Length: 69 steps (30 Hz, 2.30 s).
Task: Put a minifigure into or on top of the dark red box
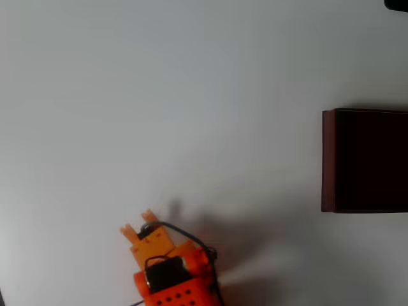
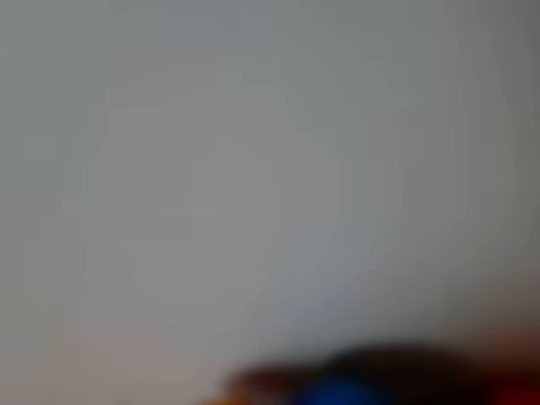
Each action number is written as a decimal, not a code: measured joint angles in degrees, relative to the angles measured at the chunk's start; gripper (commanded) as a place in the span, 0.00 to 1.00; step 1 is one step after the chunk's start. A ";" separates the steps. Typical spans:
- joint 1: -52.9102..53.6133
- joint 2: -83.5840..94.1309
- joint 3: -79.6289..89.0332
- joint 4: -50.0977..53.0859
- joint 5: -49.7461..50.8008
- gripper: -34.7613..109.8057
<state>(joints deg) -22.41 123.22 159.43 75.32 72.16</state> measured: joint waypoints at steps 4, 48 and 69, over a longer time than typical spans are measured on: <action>0.00 -0.88 -0.18 0.70 0.26 0.30; 24.43 -18.54 -55.63 15.12 -28.83 0.24; 58.54 -35.24 -71.81 0.70 -47.90 0.24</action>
<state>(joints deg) 36.12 87.98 87.63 76.03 24.26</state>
